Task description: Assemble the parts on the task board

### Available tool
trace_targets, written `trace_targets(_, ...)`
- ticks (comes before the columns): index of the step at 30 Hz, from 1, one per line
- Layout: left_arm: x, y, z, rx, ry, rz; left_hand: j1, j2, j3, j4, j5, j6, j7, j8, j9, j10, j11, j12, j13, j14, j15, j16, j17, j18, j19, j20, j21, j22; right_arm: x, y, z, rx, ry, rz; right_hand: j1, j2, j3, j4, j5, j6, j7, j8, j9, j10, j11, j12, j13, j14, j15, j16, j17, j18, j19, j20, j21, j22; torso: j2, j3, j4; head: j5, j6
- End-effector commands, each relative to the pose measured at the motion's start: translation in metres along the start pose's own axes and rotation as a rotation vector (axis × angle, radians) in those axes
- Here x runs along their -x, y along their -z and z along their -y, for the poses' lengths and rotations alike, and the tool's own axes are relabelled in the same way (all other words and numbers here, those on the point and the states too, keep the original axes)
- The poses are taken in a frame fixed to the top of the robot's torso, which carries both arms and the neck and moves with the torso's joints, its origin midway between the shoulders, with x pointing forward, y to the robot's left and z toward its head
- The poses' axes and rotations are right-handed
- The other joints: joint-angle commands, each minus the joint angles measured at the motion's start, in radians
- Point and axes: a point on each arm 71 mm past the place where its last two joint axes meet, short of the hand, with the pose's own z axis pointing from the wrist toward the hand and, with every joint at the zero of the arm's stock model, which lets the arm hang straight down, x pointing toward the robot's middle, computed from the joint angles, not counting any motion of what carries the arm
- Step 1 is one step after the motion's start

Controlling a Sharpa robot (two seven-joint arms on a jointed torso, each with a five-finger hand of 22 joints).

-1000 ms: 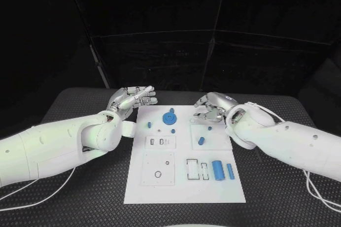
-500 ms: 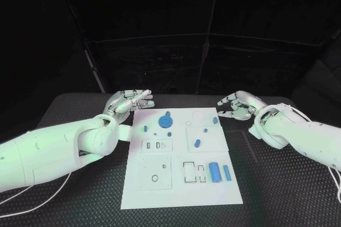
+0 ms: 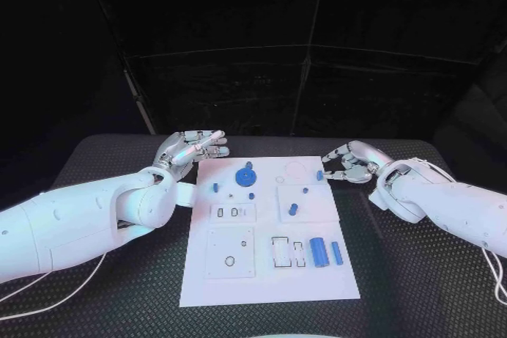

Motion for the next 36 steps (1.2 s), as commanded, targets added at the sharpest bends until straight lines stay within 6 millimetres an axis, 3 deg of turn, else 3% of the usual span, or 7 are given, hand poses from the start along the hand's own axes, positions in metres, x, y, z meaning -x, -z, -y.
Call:
trace_targets(1, -0.002, -0.001, 0.002, -0.014, 0.002, -0.020, 0.010, 0.002, 0.001, -0.004, -0.001, 0.006, 0.014, -0.006, -0.001, 0.006, 0.001, -0.004, 0.000, 0.009, -0.001, -0.006, -0.001, 0.014, 0.007, -0.001, -0.001, -0.001, -0.004, -0.001, -0.002, 0.028, 0.013, -0.034, 0.003, -0.002, -0.007, 0.001, 0.005, -0.003, 0.001, -0.005, 0.000, 0.005, -0.001, -0.003, 0.111, 0.084, 0.000, -0.003, 0.175, 0.003, -0.004, 0.000, -0.004, -0.001, 0.000, -0.0007, -0.0009, 0.001, -0.004)
trace_targets(6, -0.003, -0.001, 0.001, -0.013, 0.002, -0.021, 0.010, 0.002, 0.001, -0.004, -0.001, 0.006, 0.014, -0.006, -0.001, 0.006, 0.001, -0.004, 0.000, 0.009, -0.001, -0.006, -0.001, 0.014, 0.007, -0.001, -0.001, -0.001, -0.008, -0.002, 0.001, 0.024, 0.020, -0.042, 0.004, -0.001, -0.007, 0.000, 0.005, -0.001, 0.000, -0.004, 0.001, 0.005, -0.002, -0.003, 0.112, 0.084, 0.001, -0.003, 0.175, 0.003, -0.004, 0.000, -0.004, -0.001, 0.000, -0.0008, -0.0011, 0.001, -0.011)
trace_targets(36, -0.003, -0.002, 0.000, -0.009, 0.002, -0.022, 0.009, 0.002, 0.001, -0.004, -0.001, 0.006, 0.015, -0.006, -0.001, 0.006, 0.002, -0.005, 0.000, 0.010, -0.001, -0.007, -0.001, 0.014, 0.008, -0.002, -0.001, -0.001, -0.021, -0.010, 0.002, 0.008, 0.020, -0.081, 0.009, 0.043, -0.009, -0.002, 0.003, 0.076, -0.013, 0.034, 0.009, 0.019, -0.013, 0.016, 0.129, 0.088, -0.008, 0.004, 0.193, 0.000, 0.010, -0.006, 0.007, 0.019, -0.001, -0.0004, -0.0013, 0.001, -0.013)
